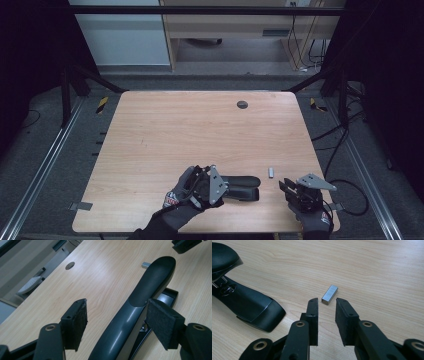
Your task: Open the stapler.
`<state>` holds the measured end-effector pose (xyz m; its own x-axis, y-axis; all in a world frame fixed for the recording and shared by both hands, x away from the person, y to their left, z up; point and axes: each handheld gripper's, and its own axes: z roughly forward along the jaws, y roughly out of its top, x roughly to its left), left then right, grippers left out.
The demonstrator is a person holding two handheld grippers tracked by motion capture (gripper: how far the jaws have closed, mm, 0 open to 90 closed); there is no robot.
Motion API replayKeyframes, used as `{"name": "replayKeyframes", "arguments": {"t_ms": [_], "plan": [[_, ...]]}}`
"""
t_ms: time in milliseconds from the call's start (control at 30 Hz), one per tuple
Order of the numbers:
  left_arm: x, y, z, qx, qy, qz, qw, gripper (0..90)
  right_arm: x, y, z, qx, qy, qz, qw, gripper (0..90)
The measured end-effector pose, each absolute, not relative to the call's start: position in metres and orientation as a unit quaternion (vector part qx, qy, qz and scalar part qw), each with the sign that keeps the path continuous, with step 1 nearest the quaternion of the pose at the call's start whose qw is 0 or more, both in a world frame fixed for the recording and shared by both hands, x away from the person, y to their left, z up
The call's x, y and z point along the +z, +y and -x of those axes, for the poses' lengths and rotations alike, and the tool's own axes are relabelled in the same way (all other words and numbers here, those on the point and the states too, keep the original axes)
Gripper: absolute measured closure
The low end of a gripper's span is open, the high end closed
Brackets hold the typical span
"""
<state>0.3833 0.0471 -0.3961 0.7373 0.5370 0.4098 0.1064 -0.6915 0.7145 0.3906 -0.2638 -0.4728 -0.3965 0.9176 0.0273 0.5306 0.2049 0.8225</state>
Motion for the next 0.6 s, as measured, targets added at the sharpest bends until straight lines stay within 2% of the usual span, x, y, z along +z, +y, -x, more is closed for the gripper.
{"name": "replayKeyframes", "arguments": {"t_ms": [600], "plan": [[-0.407, 0.026, -0.375, 0.33, 0.143, -0.878, 0.315, 28.9, -0.473, -0.264, -0.391, 0.394, 0.737, -0.493, 0.242, 71.4]]}}
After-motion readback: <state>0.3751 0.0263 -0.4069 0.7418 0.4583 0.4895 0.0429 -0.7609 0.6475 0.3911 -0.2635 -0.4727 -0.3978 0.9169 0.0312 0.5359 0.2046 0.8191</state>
